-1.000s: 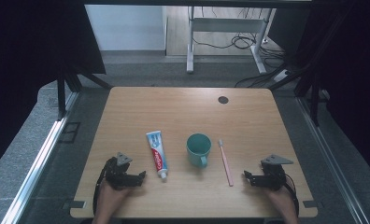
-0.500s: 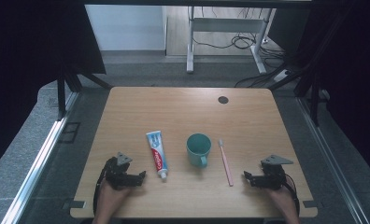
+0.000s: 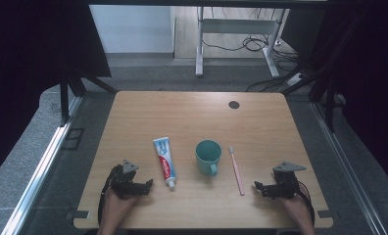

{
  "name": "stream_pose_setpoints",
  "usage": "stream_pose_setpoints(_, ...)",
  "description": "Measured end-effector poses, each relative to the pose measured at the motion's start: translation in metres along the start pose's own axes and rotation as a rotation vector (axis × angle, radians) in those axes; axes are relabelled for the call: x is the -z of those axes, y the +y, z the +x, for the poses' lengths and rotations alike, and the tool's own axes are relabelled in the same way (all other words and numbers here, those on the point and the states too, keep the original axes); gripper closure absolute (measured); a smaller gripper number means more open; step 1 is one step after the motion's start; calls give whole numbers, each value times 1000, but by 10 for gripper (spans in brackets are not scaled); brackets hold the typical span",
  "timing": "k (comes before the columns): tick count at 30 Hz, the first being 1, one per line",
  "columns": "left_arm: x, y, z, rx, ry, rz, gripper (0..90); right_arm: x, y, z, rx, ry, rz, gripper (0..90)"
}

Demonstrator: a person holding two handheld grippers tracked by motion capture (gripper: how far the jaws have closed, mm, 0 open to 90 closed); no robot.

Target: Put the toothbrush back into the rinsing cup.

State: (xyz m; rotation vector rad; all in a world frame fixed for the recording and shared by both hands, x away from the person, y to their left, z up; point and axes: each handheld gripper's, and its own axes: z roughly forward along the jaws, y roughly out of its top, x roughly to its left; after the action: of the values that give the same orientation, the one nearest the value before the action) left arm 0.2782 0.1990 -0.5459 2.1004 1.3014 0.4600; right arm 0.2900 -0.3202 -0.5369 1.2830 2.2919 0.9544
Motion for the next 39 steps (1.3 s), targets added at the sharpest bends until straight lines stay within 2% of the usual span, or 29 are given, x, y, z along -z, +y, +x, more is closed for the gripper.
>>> stream_pose_setpoints(14,0,0,0,2,2,0,5,8,9,-2,20,-10,32,43)
stream_pose_setpoints(26,0,0,0,2,2,-1,5,10,18,-2,13,9,72,42)
stream_pose_setpoints(34,0,0,0,3,2,-1,5,11,24,-2,-5,16,103,80)
stream_pose_setpoints(39,0,0,0,3,2,-1,5,9,30,-4,-4,45,136,92)
